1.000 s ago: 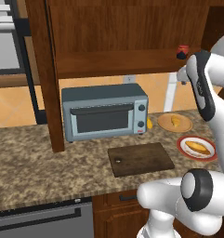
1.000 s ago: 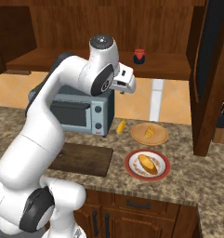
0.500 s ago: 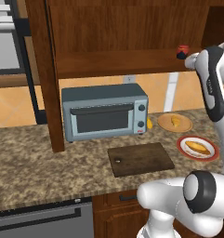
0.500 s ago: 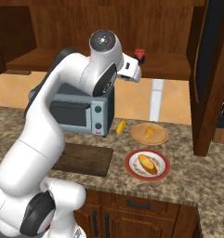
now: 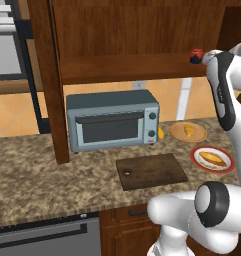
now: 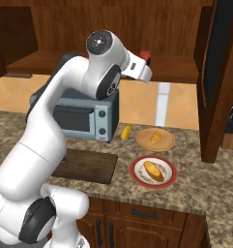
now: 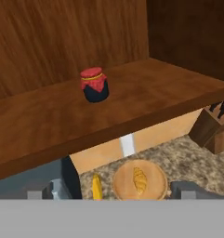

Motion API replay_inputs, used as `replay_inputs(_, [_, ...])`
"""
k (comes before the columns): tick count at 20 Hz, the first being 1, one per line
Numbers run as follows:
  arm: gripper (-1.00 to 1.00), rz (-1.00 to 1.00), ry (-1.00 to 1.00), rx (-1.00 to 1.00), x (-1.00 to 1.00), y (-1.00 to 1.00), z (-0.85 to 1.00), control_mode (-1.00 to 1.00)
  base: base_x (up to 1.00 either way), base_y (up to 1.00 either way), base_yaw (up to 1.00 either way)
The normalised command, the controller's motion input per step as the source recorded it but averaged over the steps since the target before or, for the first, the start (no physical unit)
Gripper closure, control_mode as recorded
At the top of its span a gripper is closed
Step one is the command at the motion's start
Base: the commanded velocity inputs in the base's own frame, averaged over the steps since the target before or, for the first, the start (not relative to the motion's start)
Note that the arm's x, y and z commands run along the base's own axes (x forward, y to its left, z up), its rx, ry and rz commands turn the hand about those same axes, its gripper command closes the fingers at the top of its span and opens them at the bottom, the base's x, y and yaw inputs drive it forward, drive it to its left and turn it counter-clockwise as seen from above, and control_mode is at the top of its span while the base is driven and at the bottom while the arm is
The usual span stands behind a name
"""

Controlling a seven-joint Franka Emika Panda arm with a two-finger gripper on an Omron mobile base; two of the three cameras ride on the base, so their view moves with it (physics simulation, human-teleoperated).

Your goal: From the different types of pastries on the counter, select a croissant and place it on the cutting board. Then retrieve a jar of jam from the cabinet and place it alongside the croissant on the cutting board.

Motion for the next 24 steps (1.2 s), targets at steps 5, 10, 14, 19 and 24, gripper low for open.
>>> replay_inputs(5, [-1.0, 0.0, -0.09, 0.0, 0.0, -0.02, 0.59, -1.0, 0.0, 0.0, 0.0])
replay_inputs(10, [-1.0, 0.0, -0.01, 0.0, 0.12, 0.01, 0.11, -1.0, 0.0, 0.0, 0.0])
replay_inputs(14, [-1.0, 0.1, 0.06, 0.0, 0.26, 0.03, -0.01, -1.0, 0.0, 0.0, 0.0])
replay_inputs(19, [-1.0, 0.16, -0.11, -0.04, 0.34, 0.09, 0.0, -1.0, 0.0, 0.0, 0.0])
replay_inputs(24, [-1.0, 0.1, -0.14, -0.14, 0.04, 0.0, -0.01, -1.0, 0.0, 0.0, 0.0])
